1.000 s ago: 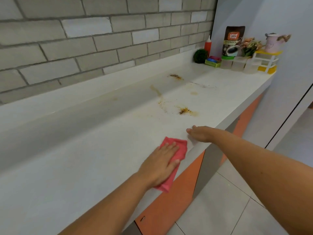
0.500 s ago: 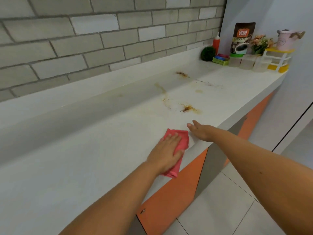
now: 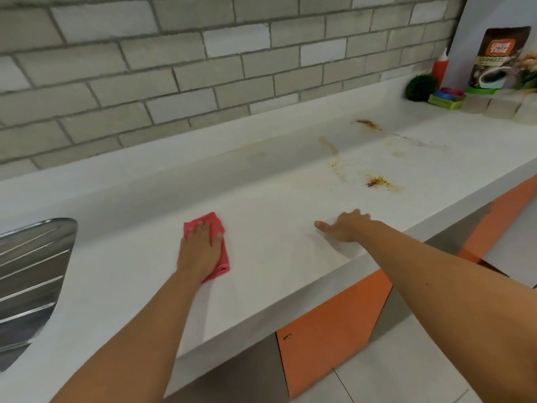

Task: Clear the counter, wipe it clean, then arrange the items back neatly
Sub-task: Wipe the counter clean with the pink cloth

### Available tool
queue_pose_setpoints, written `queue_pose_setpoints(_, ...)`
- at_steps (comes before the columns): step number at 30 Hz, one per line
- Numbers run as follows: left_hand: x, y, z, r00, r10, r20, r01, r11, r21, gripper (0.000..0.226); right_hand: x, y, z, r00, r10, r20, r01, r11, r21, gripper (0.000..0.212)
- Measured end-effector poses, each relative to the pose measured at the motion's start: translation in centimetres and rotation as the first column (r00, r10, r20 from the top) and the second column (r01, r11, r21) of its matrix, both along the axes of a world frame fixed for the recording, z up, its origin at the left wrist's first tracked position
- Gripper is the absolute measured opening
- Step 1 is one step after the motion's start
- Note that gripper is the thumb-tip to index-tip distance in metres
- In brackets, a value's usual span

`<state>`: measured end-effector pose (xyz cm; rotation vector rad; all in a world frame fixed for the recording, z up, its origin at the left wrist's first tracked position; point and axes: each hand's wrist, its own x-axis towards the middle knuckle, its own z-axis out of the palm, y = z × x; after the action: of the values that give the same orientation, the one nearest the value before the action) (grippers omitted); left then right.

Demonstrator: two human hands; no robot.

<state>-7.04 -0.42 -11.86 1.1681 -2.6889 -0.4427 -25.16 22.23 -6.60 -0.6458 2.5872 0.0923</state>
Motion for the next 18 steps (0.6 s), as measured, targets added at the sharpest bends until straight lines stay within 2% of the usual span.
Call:
queue_pose_setpoints(1,-1.2,0.6,0.1,1.000,-0.024,-0.018,0.024,1.000,0.009,0.053,0.0,0.0,0.2,1.000,0.002,0.003,-0.002,1.000,0.005,0.082)
queue_pose_setpoints(3,-2.4,4.0,0.3,0.980,-0.194,-0.050,0.196,0.980,0.034,0.053,-0.4,0.2,0.6,1.000,0.017,0.025,-0.017,1.000,-0.013,0.082)
queue_pose_setpoints(5,-0.9,8.7,0.2,0.909,-0.416,-0.025,0.416,0.909,0.004,0.054,-0.8,0.5,1.3,0.998,0.039,0.053,-0.038,0.999,-0.019,0.081)
queue_pose_setpoints(7,1.7,9.9,0.2,0.865,-0.502,0.002,0.502,0.865,-0.012,0.055,-1.0,0.4,2.0,0.996,0.063,0.070,-0.064,0.998,0.009,0.079)
queue_pose_setpoints(9,3.3,7.1,0.0,0.897,-0.442,0.011,0.442,0.897,-0.012,0.056,-0.9,0.1,2.6,0.993,0.090,0.076,-0.093,0.995,0.041,0.077)
queue_pose_setpoints(11,3.7,2.9,-0.2,0.949,-0.314,-0.006,0.314,0.949,0.010,0.058,-1.0,-0.3,2.6,0.992,0.100,0.076,-0.104,0.993,0.060,0.077)
queue_pose_setpoints(15,-0.1,-3.5,-0.4,0.997,-0.066,0.041,0.067,0.998,-0.012,0.057,-1.6,-0.8,1.5,0.994,0.085,0.068,-0.090,0.994,0.069,0.079)
queue_pose_setpoints(18,-5.2,-2.9,-0.4,0.997,-0.047,0.054,0.048,0.999,-0.019,0.057,-2.0,-2.0,1.3,0.994,0.095,0.060,-0.102,0.986,0.131,0.079)
